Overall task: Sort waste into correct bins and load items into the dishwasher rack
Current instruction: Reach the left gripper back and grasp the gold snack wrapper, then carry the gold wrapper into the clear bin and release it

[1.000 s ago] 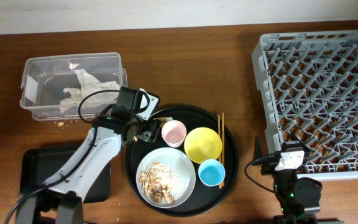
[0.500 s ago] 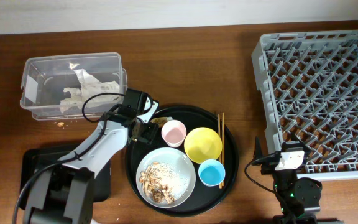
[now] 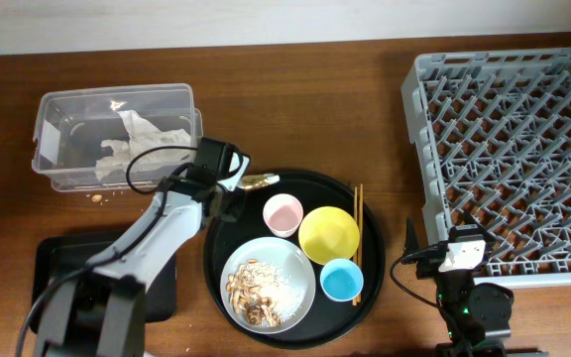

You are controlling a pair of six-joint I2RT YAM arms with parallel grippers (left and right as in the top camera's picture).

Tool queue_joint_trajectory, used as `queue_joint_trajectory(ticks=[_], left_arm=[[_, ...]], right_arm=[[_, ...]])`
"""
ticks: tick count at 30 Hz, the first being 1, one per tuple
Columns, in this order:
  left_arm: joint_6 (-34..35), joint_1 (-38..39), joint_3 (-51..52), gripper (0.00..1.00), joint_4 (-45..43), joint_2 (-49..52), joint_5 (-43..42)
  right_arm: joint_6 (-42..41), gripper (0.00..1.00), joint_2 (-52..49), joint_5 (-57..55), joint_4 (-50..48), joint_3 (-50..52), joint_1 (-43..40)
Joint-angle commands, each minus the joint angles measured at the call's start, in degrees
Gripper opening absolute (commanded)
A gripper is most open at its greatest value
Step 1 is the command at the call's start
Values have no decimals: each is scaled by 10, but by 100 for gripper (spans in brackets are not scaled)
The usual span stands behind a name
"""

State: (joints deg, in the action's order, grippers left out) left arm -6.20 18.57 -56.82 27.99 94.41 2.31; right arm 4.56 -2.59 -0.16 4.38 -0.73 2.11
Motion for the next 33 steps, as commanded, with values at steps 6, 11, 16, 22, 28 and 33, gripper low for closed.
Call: queue_joint_trajectory(ticks=[6,11,16,22,28,33], left_arm=[[24,-3,-19,1,-23,-174,-1],[95,-40,-19,1,-102,-180,107],[134,-104,-19,1,-169,-149,112],[223,-194,-19,6,-256,-47,110],[235,-205,-19,65,-259,-31,108],[235,-205,-19,68,-248,-56,91]], right_arm=[[-1,99,2,-5,2,4,-3],[-1,99,2,-5,2,4,-3],[-1,99,2,-5,2,4,-3],[-1,99,2,-5,2,4,-3],[-1,99,2,-5,2,4,-3],[-1,98,2,-5,2,4,-3]])
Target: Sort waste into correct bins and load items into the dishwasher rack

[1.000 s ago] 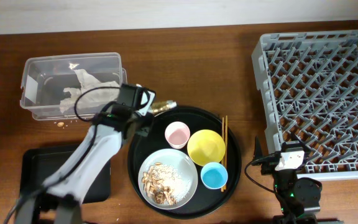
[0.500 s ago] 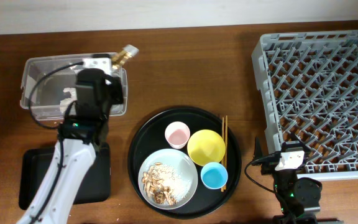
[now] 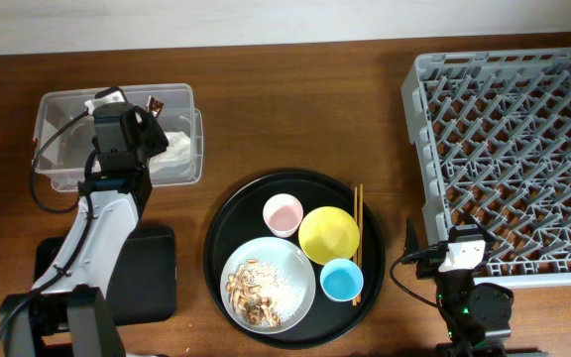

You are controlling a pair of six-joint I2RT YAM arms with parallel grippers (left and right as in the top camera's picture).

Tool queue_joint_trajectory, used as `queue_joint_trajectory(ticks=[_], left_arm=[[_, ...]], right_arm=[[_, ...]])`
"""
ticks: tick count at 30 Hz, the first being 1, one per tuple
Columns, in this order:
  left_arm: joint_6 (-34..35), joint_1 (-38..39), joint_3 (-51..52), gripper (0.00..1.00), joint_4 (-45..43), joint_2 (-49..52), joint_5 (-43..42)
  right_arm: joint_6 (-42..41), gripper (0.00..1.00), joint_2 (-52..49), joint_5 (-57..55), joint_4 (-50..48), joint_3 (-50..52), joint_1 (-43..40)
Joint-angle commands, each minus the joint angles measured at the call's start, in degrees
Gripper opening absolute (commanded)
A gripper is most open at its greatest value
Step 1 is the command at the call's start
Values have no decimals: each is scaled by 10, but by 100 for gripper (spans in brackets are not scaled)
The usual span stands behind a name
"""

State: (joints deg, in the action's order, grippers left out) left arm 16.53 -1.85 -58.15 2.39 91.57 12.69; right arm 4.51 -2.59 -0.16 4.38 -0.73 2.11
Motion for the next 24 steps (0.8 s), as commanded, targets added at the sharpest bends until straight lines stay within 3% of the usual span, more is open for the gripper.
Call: queue_joint_trajectory(ticks=[1,6,12,15,17,22,24], left_arm=[[8,-1,-6,68,15,-40,-28],[8,-1,-6,68,54,-117,-172],[8,0,-6,69,168,-215,-434],[8,15,-6,69,238,-225,-513],[8,39,-6,75,303,-222,-523],[6,117,0,75,400,-204,-454],[6,136,0,68,406,-203,-443]], right_arm=[[-1,99,2,-5,2,4,-3],[-1,99,2,-5,2,4,-3],[-1,99,2,-5,2,4,-3],[-1,99,2,-5,2,4,-3],[-1,99,2,-5,2,4,-3],[-1,99,2,-5,2,4,-3],[-1,99,2,-5,2,4,-3]])
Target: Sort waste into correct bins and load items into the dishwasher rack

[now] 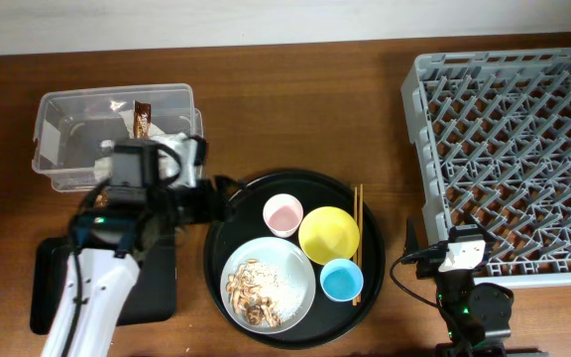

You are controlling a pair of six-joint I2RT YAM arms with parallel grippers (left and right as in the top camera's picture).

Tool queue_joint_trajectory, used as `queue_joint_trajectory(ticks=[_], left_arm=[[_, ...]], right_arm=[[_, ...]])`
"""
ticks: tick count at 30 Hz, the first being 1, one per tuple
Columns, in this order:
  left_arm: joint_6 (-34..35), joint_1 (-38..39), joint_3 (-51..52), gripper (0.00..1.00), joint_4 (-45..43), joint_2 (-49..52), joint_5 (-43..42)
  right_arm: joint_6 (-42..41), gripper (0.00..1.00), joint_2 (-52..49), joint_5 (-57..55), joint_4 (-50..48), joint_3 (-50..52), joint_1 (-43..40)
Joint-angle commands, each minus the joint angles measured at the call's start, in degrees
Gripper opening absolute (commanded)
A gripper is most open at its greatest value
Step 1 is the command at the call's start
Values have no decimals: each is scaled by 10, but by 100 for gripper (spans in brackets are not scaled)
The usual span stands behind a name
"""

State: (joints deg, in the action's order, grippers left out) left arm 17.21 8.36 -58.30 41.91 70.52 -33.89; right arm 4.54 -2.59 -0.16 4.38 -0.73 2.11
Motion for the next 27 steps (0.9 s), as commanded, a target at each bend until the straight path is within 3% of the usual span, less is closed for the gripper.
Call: queue_joint_trajectory(ticks=[1,4,13,18,23,26,27], left_arm=[[-1,40,1,68,10,8,22],[-1,44,1,63,11,7,24],[-1,42,1,67,34,7,38],[13,26,-9,67,50,5,165],[14,-63,-48,68,93,1,219],[23,-144,-56,99,119,-6,226],[31,-163,-56,99,129,-6,226]], right_arm=[[-1,99,2,-5,2,4,-3],[-1,99,2,-5,2,4,-3],[-1,99,2,-5,2,4,-3],[-1,99,2,-5,2,4,-3],[-1,99,2,-5,2,4,-3],[-1,99,2,-5,2,4,-3],[-1,99,2,-5,2,4,-3]])
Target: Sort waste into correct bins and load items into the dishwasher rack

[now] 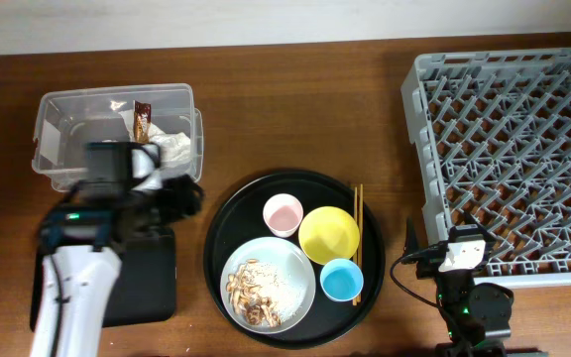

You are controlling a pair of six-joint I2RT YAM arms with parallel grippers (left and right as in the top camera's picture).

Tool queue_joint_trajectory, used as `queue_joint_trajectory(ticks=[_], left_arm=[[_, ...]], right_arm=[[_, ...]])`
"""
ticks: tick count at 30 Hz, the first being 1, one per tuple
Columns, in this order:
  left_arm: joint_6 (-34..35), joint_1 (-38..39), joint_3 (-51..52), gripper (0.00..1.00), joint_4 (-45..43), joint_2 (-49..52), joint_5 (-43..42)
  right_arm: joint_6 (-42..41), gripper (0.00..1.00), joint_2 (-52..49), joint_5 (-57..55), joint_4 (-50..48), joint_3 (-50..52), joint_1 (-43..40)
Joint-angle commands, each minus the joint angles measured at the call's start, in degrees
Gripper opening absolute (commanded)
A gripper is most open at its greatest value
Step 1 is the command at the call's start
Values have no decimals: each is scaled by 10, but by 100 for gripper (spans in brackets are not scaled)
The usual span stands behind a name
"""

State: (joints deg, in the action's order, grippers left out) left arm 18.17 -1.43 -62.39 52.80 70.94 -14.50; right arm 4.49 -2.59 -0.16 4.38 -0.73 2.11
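Note:
A clear plastic bin [62,149] at the upper left holds crumpled white paper [171,147] and a brown wrapper [141,120]. A round black tray [228,208] carries a pink cup [283,214], a yellow bowl [328,235], a blue cup [341,280], a pale plate with food scraps [268,282] and chopsticks [358,238]. My left gripper [183,196] hovers between the bin and the tray's left rim; it looks open and empty. The right gripper [411,243] rests folded by the grey dishwasher rack [509,149]; its jaws are unclear.
A black square bin [147,283] sits at the lower left, partly under my left arm. The rack fills the right side of the wooden table, with the right arm's base just below its near left corner.
My left arm has pulled back to the left, so the gripper went from the tray's left rim to a spot short of it. The wrapper still lies in the clear bin.
My left gripper was first at the tray's upper-left rim, by a brown wrapper. Then it was over the clear bin with the wrapper. After that the wrapper lay in the bin and the gripper was back by the tray. It now stands slightly further left.

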Motion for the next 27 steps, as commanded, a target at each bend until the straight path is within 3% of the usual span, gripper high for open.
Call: queue_joint_trajectory(ticks=[1,9,14,16,18,21,25,27], left_arm=[[22,-82,-15,99,30,-10,32],[21,-140,-15,99,64,-10,39],[22,-140,-15,99,64,-10,38],[21,-140,-15,99,64,-10,39],[21,-140,-15,99,64,-10,38],[21,-140,-15,99,64,-10,39],[21,-140,-15,99,64,-10,38],[21,-140,-15,99,64,-10,38]], right_arm=[[0,99,2,-5,2,4,-3],[-1,99,2,-4,1,4,-3],[-21,99,2,136,-12,4,-3],[-84,99,2,250,-19,4,-3],[-199,99,2,424,-17,4,-3],[-389,99,2,585,-36,4,-3],[-704,99,2,596,-49,4,-3],[-803,99,2,565,-55,4,-3]])
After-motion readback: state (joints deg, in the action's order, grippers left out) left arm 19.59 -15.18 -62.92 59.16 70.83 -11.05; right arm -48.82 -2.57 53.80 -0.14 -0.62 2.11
